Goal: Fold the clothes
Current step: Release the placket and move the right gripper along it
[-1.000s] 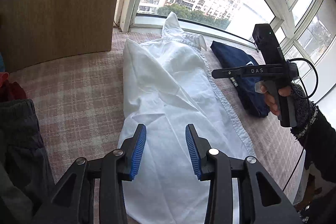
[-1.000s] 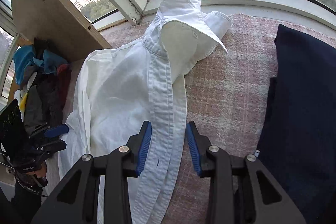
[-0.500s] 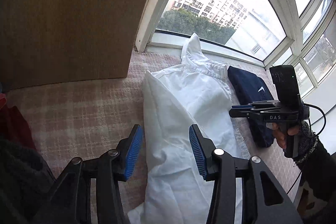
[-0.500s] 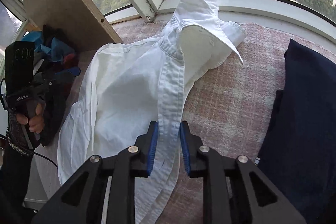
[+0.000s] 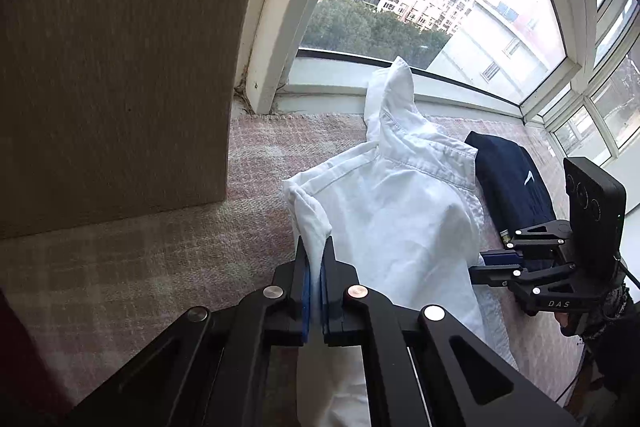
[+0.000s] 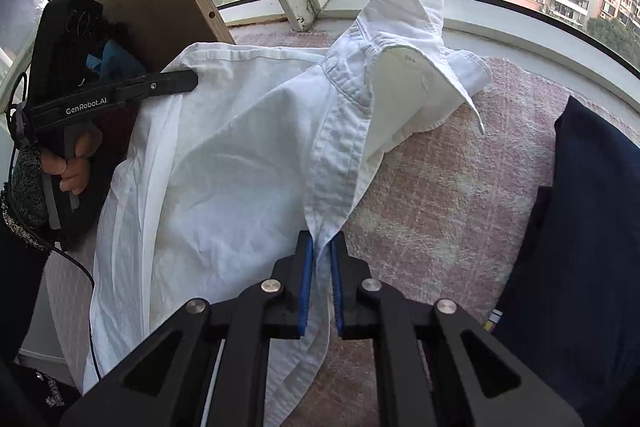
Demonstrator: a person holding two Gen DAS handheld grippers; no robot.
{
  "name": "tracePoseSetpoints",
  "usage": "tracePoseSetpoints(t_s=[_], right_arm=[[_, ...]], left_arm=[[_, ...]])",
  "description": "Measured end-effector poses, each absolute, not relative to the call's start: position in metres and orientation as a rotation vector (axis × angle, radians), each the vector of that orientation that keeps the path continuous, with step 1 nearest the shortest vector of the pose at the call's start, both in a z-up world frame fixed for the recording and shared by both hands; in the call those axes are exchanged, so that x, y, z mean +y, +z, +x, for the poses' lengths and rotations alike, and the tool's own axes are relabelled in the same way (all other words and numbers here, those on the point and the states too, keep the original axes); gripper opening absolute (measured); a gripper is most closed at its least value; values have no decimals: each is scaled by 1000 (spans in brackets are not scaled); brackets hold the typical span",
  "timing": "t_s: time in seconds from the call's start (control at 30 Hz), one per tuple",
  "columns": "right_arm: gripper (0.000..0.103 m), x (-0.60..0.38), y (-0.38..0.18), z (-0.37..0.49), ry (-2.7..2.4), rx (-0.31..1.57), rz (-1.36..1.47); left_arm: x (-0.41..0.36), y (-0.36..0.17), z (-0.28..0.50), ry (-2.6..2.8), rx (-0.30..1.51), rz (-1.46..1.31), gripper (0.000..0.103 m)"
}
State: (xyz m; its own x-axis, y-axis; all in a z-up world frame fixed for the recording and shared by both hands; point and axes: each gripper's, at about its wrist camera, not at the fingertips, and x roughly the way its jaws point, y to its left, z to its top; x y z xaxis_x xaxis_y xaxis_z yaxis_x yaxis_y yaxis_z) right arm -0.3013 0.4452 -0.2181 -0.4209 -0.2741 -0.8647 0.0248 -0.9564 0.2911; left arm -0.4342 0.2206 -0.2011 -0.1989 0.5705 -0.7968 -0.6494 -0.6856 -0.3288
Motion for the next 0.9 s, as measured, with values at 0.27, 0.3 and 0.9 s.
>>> tracePoseSetpoints(t_s=[0.27, 0.3, 0.9], right_arm=[[12, 440, -208, -304, -2533, -219, 1628], [12, 444, -201, -301, -2545, -255, 1598], [15, 439, -210, -367, -2674, -114, 1649]], left_arm=[[230, -212, -429, 2152, 387, -1165, 3], [231, -213, -429, 2158, 396, -1158, 3], [246, -185, -386, 2036, 390, -1021, 18]])
